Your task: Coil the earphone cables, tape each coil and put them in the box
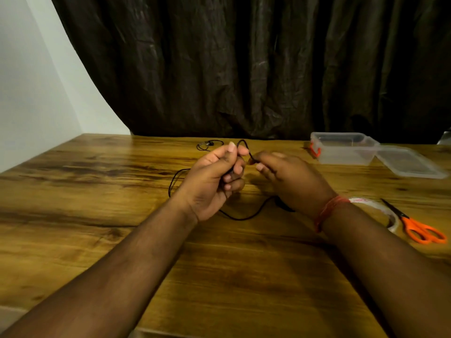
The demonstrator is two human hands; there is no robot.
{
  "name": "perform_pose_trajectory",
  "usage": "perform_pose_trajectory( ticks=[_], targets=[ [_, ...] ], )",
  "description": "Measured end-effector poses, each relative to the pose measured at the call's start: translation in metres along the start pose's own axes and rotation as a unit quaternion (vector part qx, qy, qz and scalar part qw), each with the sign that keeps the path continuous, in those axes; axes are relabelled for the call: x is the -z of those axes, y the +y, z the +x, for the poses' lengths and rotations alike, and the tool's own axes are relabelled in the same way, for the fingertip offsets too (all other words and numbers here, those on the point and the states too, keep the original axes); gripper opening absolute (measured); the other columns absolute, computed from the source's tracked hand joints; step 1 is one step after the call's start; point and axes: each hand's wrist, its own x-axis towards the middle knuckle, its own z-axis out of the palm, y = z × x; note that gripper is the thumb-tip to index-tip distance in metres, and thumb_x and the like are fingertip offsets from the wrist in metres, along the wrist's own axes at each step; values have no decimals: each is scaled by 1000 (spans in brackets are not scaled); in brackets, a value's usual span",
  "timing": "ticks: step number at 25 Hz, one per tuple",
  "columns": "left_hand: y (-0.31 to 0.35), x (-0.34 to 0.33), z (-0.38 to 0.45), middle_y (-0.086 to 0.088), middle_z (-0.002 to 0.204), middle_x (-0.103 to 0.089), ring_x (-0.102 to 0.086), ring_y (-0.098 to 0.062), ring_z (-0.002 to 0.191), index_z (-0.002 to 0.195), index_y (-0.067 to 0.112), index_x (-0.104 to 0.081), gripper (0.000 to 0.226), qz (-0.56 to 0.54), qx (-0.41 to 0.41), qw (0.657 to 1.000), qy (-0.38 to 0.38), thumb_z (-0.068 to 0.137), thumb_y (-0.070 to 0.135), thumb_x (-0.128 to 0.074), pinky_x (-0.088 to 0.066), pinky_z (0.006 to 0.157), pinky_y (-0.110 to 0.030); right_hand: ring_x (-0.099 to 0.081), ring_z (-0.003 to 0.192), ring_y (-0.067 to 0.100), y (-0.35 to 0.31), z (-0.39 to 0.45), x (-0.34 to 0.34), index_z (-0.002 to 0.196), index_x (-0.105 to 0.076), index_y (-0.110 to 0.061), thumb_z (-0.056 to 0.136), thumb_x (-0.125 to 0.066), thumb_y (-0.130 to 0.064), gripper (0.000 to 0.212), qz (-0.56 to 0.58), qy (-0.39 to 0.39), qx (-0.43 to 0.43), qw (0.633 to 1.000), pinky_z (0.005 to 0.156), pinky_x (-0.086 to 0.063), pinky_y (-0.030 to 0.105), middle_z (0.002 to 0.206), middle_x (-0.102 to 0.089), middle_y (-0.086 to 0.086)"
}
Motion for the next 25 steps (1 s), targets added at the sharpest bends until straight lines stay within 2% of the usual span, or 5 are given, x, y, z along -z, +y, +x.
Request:
perform_pose_trajectory(
  ticks=[4, 8, 15, 19, 25],
  targets=[
    [7, 3, 2, -2, 83, -70, -65, -6, 70, 97, 13, -74, 27, -42, -53, 998, 10, 99, 14, -47, -55, 64, -22, -65, 86, 26, -30, -9, -5, 106, -55, -26, 99, -41, -37, 19, -120, 27, 59, 991, 64, -50, 36, 99, -68, 1],
    [8, 7, 5, -12, 104, -75, -72, -21, 98, 109, 8, -66, 20, -4, -103, 991, 81, 100, 9, -48, -58, 79, -29, -65, 80, 22, -59, -16, 0, 106, -53, -30, 97, -41, -39, 18, -123, 10, 100, 987, 59, -46, 33, 94, -69, -3],
    [-5, -2, 1, 3, 81, -72, -64, -7, 71, 99, 14, -67, 22, 233, -31, 970, 66, 100, 5, -47, -52, 62, -18, -62, 80, 17, -51, -14, 31, 93, -63, -29, 91, -56, -41, 14, -55, 69, 90, 992, 62, -49, 38, 90, -66, -8],
    [-6, -11, -6, -8, 81, -72, -70, -16, 72, 99, 0, -58, 23, 162, 42, 986, -18, 103, 3, -36, -59, 70, -29, -58, 78, 20, -32, -8, 36, 91, -63, -23, 87, -64, -32, 10, -33, 120, 59, 990, 62, -49, 44, 91, -56, -3],
    [0, -7, -8, -11, 88, -74, -71, -18, 77, 107, 0, -61, 24, 107, 19, 992, -56, 101, 6, -38, -59, 71, -30, -55, 80, 14, -21, -3, 14, 92, -66, -17, 94, -57, -20, 10, 86, 181, -9, 980, 69, -44, 36, 88, -58, -1]
  ],
)
